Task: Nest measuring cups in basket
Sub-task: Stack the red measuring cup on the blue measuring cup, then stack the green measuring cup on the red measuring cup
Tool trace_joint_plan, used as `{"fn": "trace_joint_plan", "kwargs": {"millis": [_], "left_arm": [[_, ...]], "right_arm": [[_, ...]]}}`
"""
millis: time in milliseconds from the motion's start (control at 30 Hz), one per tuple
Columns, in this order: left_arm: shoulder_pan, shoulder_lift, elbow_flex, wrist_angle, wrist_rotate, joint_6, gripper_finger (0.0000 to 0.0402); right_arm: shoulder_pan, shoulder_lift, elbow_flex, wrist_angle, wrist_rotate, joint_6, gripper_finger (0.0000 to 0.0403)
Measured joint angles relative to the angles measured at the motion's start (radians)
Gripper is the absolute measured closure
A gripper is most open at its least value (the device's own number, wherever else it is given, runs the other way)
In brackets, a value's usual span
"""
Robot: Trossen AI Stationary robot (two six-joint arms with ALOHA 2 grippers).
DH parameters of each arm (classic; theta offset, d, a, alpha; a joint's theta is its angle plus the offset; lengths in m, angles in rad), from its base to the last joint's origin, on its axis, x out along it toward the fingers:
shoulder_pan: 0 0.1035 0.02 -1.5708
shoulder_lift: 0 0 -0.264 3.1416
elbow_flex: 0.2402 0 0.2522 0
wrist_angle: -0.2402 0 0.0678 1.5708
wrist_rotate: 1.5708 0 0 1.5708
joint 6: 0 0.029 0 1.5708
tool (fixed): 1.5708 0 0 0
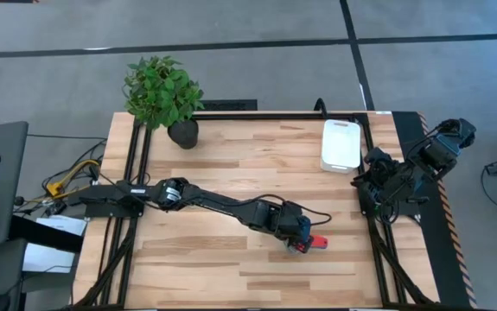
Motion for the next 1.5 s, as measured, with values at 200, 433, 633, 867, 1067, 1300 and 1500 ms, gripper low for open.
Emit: {"fn": "trace_joint_plan", "kwargs": {"millis": [200,433,633,867,1067,1300,1500], "left_arm": [[-0.001,-0.004,0.0,-0.047,0.012,0.03,0.0276],[0.017,-0.064,0.0,-0.086,-0.016,0.098,0.0276],[0.047,-0.131,0.0,-0.273,-0.035,0.199,0.0277],[0.088,-0.167,-0.01,-0.616,-0.039,0.334,0.0277],[0.102,-0.169,-0.063,-0.68,0.021,0.519,0.0277],[0.124,-0.169,-0.115,-0.682,0.062,0.68,0.0277],[0.136,-0.204,-0.118,-0.658,0.044,0.777,0.0277]], "right_arm": [[0.0,0.0,0.0,0.0,0.0,0.001,0.0278],[0.0,0.0,0.0,0.002,-0.001,0.011,0.0278],[0.0,0.0,0.0,0.01,-0.001,0.046,0.0278],[0.0,0.002,0.0,0.017,0.004,0.101,0.0278],[-0.001,0.037,0.0,0.021,0.036,0.157,0.0278],[-0.001,0.09,0.0,0.028,0.052,0.196,0.0278],[-0.001,0.126,0.0,0.029,0.058,0.217,0.0278]]}}
